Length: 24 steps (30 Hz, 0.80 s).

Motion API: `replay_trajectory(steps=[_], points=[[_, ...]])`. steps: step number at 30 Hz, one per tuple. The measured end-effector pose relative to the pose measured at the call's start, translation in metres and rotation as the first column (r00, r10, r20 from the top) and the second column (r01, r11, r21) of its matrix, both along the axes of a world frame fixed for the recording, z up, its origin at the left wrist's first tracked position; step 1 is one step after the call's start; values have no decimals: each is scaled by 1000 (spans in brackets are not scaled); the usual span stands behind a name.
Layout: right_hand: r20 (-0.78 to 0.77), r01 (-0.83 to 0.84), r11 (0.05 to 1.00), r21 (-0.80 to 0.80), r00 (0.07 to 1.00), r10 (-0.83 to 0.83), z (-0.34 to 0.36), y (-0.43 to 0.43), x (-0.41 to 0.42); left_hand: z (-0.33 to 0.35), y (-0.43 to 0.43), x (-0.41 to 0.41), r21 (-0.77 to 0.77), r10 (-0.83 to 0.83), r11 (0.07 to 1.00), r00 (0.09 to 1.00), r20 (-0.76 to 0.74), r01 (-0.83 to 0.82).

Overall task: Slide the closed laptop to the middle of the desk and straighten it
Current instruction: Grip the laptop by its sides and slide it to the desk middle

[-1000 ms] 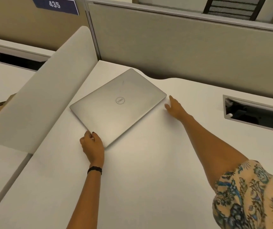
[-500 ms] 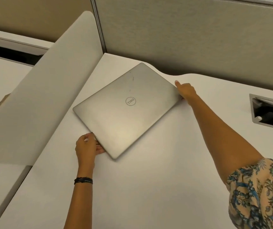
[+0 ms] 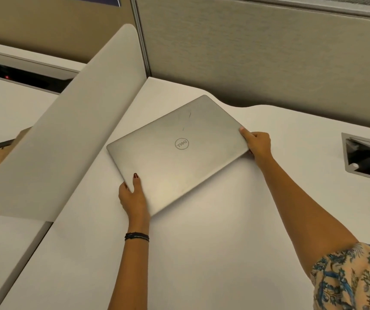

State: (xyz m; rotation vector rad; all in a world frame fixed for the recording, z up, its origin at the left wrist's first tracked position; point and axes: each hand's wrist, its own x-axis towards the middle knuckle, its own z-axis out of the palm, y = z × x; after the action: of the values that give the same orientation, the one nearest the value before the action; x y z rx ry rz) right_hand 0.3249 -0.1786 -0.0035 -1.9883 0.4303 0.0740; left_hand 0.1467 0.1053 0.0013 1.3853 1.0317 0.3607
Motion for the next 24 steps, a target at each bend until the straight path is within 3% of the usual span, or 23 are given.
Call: replay_trajectory(steps=[9,15,24], points=[[55,120,988,100,991,-126,6,-35,-87,-1,-14,-40,71,-110,992,992,62,105],[54,130,991,10,990,-131,6,-80,-168,4,-33,-79,80,-245,967,969,44,241],[80,220,970,101,970,-228,36,-150,-257,21,-86,-119,90,-393,919,912,117,384]])
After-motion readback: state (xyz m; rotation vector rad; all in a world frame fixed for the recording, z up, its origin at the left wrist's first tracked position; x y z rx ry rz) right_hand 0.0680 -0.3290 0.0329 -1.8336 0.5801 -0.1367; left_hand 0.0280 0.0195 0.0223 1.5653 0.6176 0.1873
